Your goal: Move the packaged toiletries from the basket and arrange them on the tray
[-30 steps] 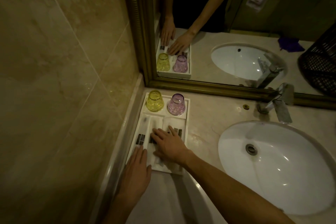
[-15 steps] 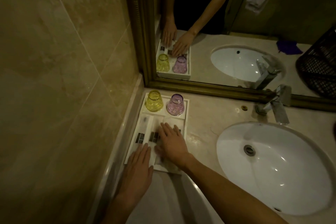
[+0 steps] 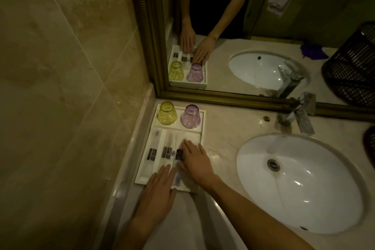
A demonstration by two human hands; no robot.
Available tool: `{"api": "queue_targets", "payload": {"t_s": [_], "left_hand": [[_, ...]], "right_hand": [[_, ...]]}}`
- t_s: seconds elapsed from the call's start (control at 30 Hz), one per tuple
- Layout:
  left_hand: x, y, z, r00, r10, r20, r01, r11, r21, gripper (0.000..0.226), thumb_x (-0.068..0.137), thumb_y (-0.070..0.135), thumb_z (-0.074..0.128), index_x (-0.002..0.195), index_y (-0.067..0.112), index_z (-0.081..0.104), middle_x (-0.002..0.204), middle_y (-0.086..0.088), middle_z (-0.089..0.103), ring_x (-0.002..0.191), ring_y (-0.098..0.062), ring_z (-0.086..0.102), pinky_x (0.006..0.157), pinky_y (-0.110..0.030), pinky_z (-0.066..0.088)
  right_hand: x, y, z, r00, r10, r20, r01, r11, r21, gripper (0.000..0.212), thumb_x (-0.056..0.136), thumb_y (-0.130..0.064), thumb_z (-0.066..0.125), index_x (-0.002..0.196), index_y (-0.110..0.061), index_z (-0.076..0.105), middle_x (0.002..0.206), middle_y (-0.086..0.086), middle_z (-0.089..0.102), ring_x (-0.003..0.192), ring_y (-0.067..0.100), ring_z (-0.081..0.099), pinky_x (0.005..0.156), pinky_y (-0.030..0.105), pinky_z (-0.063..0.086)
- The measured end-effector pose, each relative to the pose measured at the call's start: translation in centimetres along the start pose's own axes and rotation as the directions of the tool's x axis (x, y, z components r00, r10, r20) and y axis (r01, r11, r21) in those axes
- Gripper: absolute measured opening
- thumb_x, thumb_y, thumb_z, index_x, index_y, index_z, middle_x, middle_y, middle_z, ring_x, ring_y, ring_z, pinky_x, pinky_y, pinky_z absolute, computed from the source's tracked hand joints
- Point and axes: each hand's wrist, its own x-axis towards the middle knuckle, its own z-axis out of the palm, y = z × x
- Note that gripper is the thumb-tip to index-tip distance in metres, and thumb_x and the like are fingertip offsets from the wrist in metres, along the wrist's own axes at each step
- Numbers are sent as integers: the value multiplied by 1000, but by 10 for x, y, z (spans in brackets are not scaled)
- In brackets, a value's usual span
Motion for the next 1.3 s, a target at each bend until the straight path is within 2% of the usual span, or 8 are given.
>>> {"api": "queue_targets", "payload": {"t_s": [0.1,0.3,0.43,0.57,0.73,0.93,1.07,1.3], "left_hand": [[-3,2,0,998,49,32,-49,999,-14,60,102,35,32,159,24,16,167,3,18,154,-15,13,126,-38,10],[-9,8,3,996,61,64,-62,998,15,60,104,36,27,160,24,8,167,8,2,154,-11,2,126,-35,3],[-10,11,3,997,69,37,-69,998,-16,61,103,31,37,159,19,17,167,2,11,154,-13,13,125,-35,10],[-16,15,3,997,57,-56,-60,997,-47,55,97,24,54,150,13,44,159,-3,41,140,-18,47,116,-35,34],[-16,15,7,1000,2,25,-1,999,-51,61,102,36,37,159,21,20,167,3,23,148,-12,31,119,-28,27],[-15,15,4,1000,13,20,-11,998,-64,65,102,36,39,160,22,14,169,4,14,150,-13,26,122,-31,25],[-13,12,4,997,76,7,-76,997,-3,63,102,37,34,160,21,12,169,2,8,154,-14,13,125,-32,9],[16,22,-26,993,75,-93,-78,997,-29,60,100,34,45,155,17,32,164,-8,28,150,-24,29,122,-37,14]], "right_hand": [[0,18,-12,995,65,-76,-65,998,12,55,102,-29,47,154,-13,38,162,6,37,152,22,28,125,46,12],[-6,36,-15,996,-16,92,29,989,-142,63,101,-31,51,158,-17,29,165,1,29,156,22,14,125,52,4],[-9,31,-19,998,11,61,-5,996,-94,59,102,-29,49,157,-17,31,165,2,30,156,23,16,125,52,6],[-25,21,-17,995,-58,-77,58,998,0,50,100,-20,52,150,-20,46,159,1,42,151,23,32,123,49,14],[-45,7,-2,971,-225,80,228,973,-44,56,99,-28,51,153,-26,40,164,-1,32,153,22,24,124,56,14],[-44,2,-7,991,-132,38,134,990,-46,59,100,-25,47,157,-20,33,166,2,28,154,21,22,126,52,9],[-42,6,-13,999,18,41,-14,995,-95,62,100,-10,39,160,-10,23,169,6,20,156,22,15,126,48,2],[-32,3,-34,996,89,1,-89,996,-29,58,105,-27,38,160,-15,23,169,2,20,156,20,14,125,52,6]]}}
